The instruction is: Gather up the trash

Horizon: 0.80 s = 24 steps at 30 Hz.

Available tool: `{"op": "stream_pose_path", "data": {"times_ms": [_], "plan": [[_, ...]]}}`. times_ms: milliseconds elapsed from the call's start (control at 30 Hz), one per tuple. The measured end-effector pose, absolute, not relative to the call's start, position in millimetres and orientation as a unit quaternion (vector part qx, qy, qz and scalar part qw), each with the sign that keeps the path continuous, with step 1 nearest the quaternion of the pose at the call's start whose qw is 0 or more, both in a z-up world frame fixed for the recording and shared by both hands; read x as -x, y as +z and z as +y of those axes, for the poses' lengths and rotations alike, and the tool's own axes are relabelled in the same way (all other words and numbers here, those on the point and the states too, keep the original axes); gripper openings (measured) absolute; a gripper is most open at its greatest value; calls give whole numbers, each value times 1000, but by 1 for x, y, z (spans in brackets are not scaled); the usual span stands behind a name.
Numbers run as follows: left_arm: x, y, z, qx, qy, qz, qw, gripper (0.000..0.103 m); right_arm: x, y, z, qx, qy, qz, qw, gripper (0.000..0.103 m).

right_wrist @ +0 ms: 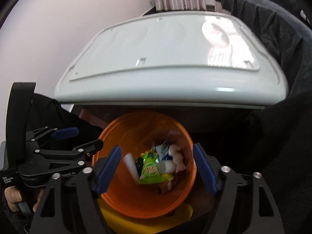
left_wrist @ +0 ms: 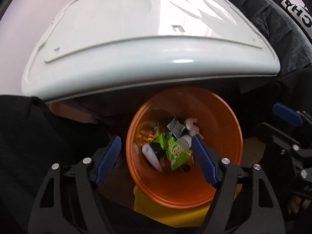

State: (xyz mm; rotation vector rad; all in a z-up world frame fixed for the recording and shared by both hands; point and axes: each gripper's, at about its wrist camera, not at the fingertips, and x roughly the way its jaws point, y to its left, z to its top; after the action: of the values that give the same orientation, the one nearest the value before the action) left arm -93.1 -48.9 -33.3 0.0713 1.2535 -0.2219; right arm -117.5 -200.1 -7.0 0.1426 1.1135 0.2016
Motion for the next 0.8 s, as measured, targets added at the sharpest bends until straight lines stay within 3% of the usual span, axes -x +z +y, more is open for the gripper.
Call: {"op": "stream_pose_path", "data": {"times_ms": [133, 200, 300, 400, 800], "plan": [[83, -9, -43, -30, -86, 534, 840, 73, 105, 11, -209, -43, 48, 470, 880, 98], [74, 6, -37, -19, -71, 501, 862, 74, 95, 19, -212, -24, 12, 428, 903, 98], [62, 26, -27, 11, -74, 443, 894, 85, 82, 22, -217, -9, -20, 394, 919, 98], [54, 34, -25, 12, -65, 407, 911, 85, 74, 23, -219, -16, -38, 369, 929, 98], [41, 20, -20, 9, -53, 423, 904, 86, 68, 21, -211, 9, -37, 351, 936, 98]]}}
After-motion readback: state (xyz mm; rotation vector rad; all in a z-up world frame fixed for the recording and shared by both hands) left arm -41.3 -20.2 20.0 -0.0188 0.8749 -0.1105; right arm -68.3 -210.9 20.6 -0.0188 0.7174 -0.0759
